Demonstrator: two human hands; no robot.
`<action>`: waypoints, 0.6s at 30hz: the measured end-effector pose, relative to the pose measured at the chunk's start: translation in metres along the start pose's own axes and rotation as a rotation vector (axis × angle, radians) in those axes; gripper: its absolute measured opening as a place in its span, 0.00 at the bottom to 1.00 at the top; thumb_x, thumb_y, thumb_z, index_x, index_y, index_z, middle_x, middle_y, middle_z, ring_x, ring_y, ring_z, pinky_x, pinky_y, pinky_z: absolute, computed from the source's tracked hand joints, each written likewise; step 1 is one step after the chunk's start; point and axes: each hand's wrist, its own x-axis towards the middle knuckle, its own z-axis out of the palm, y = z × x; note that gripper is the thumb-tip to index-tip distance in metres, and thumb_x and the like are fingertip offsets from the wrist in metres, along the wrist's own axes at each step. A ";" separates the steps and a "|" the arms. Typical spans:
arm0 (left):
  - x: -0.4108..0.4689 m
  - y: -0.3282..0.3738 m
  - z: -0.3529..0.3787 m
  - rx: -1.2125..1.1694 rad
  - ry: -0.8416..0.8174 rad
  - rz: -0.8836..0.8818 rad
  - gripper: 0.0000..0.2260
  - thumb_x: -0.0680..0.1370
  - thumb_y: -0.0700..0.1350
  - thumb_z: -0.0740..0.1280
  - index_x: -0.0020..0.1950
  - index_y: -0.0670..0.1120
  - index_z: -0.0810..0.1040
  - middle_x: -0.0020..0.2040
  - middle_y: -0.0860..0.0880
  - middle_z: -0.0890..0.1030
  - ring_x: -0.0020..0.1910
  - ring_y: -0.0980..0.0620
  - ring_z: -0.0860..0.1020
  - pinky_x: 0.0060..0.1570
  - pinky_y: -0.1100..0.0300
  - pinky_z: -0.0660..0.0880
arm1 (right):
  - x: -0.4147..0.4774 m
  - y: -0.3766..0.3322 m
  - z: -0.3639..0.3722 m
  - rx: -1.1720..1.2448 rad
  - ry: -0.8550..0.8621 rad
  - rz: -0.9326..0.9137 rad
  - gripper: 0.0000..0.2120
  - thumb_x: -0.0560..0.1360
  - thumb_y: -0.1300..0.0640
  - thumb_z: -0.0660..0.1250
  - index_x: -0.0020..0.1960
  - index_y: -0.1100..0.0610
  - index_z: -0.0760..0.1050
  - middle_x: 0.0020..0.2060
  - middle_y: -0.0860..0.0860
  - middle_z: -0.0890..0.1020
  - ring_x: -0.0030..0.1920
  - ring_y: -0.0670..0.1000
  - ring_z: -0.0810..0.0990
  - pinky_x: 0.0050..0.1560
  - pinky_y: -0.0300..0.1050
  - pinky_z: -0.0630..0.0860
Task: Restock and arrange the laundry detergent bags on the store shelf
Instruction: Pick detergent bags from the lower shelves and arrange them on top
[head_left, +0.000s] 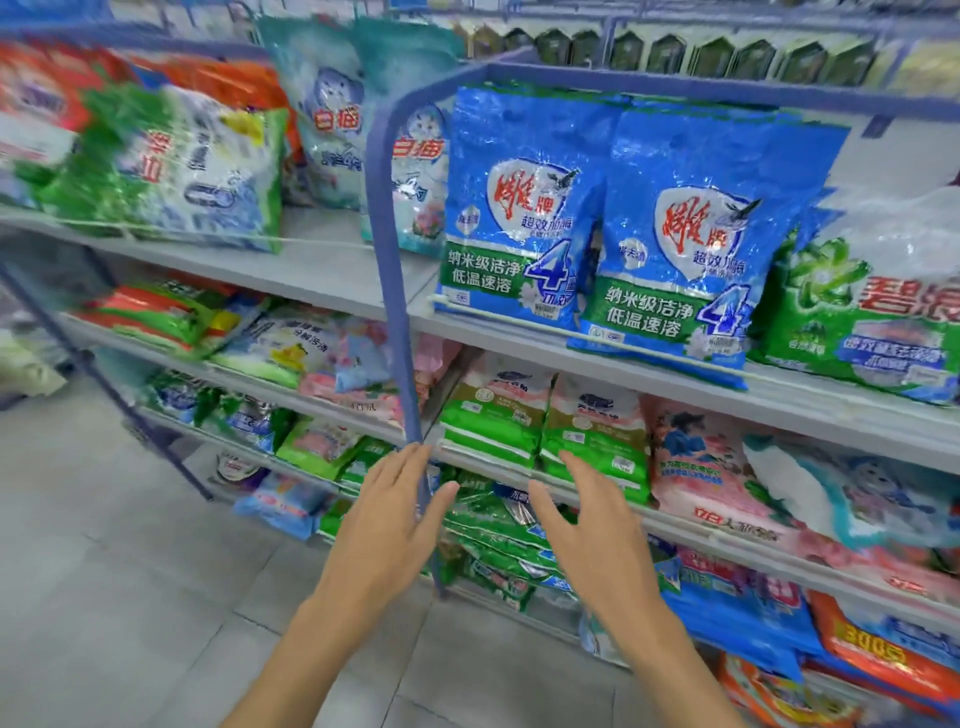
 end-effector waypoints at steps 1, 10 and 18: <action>-0.002 -0.005 -0.009 -0.004 0.015 -0.009 0.33 0.82 0.66 0.53 0.80 0.48 0.63 0.78 0.52 0.67 0.77 0.53 0.61 0.77 0.57 0.59 | 0.002 -0.009 0.005 -0.006 -0.010 -0.011 0.33 0.82 0.34 0.57 0.81 0.47 0.58 0.80 0.44 0.63 0.79 0.46 0.61 0.76 0.45 0.60; 0.006 -0.105 -0.097 0.021 0.071 -0.085 0.31 0.83 0.63 0.53 0.82 0.51 0.57 0.81 0.56 0.58 0.81 0.57 0.52 0.79 0.59 0.51 | 0.034 -0.125 0.071 -0.015 -0.075 -0.081 0.33 0.81 0.34 0.57 0.82 0.47 0.57 0.80 0.43 0.62 0.79 0.46 0.60 0.76 0.44 0.60; 0.025 -0.198 -0.195 0.007 0.143 -0.106 0.32 0.80 0.65 0.52 0.82 0.52 0.57 0.81 0.58 0.58 0.81 0.57 0.52 0.78 0.59 0.52 | 0.063 -0.238 0.138 0.014 -0.052 -0.168 0.30 0.81 0.35 0.58 0.79 0.45 0.62 0.76 0.42 0.68 0.75 0.44 0.66 0.72 0.43 0.65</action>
